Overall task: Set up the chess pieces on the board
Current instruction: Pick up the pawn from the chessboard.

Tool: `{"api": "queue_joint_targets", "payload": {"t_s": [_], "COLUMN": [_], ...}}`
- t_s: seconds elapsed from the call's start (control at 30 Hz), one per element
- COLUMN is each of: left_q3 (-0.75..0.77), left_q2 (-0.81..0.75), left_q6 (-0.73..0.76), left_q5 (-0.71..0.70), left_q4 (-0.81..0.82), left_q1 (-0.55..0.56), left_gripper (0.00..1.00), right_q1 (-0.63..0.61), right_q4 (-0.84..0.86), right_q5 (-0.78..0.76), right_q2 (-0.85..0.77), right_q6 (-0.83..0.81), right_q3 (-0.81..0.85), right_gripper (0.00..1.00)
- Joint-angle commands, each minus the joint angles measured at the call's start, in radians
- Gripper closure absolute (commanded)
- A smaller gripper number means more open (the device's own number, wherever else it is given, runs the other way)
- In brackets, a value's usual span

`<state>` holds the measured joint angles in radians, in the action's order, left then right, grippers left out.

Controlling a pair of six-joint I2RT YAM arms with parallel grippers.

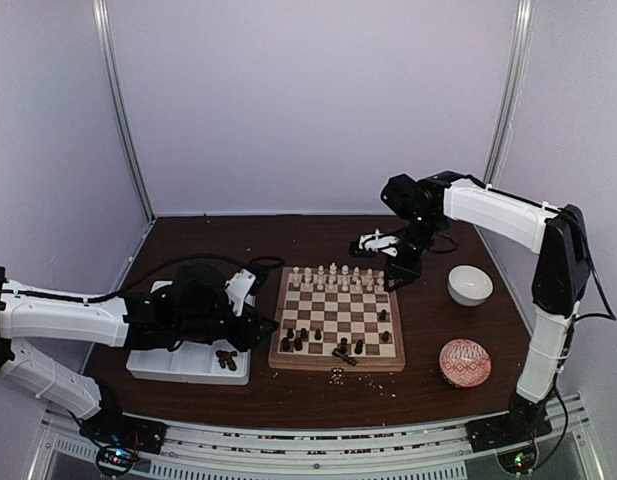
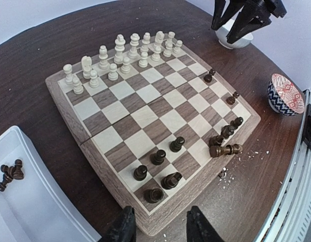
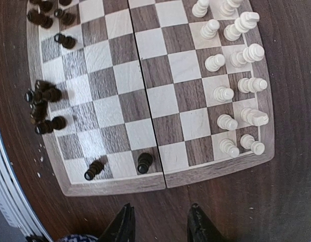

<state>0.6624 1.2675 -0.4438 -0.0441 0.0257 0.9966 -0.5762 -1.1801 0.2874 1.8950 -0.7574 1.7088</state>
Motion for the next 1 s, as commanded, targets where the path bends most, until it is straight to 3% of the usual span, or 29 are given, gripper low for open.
{"api": "queue_joint_targets", "payload": {"t_s": [0.0, 0.6, 0.87, 0.97], "left_q3": [0.041, 0.091, 0.102, 0.1], "left_q2": [0.023, 0.037, 0.055, 0.056], "left_q6": [0.022, 0.024, 0.026, 0.026], "left_q5": [0.013, 0.018, 0.022, 0.022], "left_q4": [0.013, -0.03, -0.035, -0.033], "left_q1": [0.005, 0.011, 0.013, 0.013], "left_gripper": [0.65, 0.65, 0.65, 0.65], "right_q1": [0.027, 0.022, 0.009, 0.006], "right_q4": [0.188, 0.25, 0.235, 0.23], "right_q5": [0.236, 0.061, 0.042, 0.035], "right_q2": [-0.025, 0.062, 0.063, 0.058], "right_q6": [0.161, 0.212, 0.199, 0.196], "right_q3": [-0.128, -0.221, -0.241, -0.25], "right_gripper": [0.63, 0.6, 0.63, 0.69]}}
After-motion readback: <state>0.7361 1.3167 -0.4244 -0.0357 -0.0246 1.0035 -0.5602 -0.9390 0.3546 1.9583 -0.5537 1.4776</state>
